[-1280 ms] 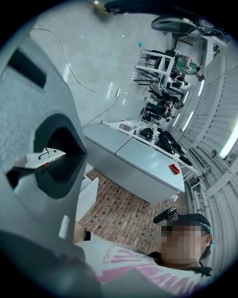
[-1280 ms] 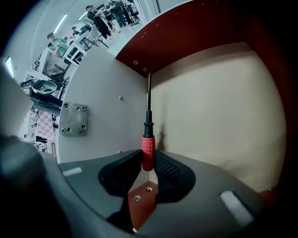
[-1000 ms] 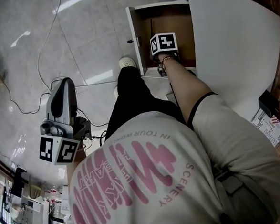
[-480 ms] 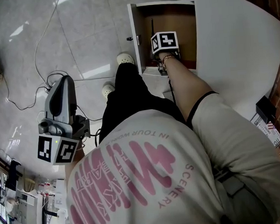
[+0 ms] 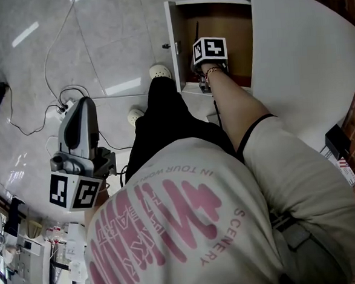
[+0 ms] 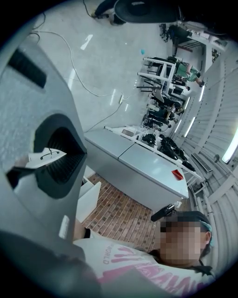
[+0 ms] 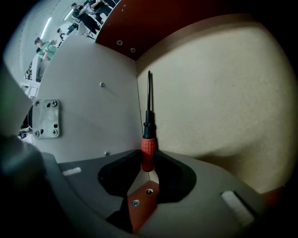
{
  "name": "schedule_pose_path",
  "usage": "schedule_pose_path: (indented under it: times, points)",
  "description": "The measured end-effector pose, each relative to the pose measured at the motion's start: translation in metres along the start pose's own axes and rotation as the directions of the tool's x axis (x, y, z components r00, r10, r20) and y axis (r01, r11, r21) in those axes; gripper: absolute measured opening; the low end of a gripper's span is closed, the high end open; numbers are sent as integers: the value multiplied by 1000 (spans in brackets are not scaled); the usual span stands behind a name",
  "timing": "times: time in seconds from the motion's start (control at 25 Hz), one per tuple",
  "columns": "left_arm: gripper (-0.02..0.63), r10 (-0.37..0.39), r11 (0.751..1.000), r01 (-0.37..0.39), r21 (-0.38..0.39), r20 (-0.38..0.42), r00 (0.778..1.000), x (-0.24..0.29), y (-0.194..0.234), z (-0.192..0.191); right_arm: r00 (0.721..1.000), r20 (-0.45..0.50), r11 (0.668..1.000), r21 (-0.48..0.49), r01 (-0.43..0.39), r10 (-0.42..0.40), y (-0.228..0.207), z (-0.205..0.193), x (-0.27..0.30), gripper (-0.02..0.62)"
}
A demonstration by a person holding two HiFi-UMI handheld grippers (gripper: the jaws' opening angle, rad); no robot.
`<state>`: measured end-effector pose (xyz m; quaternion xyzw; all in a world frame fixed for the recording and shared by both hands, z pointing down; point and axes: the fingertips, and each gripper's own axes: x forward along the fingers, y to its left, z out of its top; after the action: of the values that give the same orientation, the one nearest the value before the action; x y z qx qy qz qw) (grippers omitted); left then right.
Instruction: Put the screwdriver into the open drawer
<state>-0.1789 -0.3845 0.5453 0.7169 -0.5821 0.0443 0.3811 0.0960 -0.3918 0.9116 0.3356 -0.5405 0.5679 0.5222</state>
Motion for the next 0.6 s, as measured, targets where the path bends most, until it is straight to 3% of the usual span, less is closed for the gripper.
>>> schedule_pose_path:
  times: [0.6]
  points:
    - [5, 26, 1000, -26, -6, -1, 1000, -21, 0, -15, 999, 25, 999, 3, 33, -33, 4, 2, 5, 115]
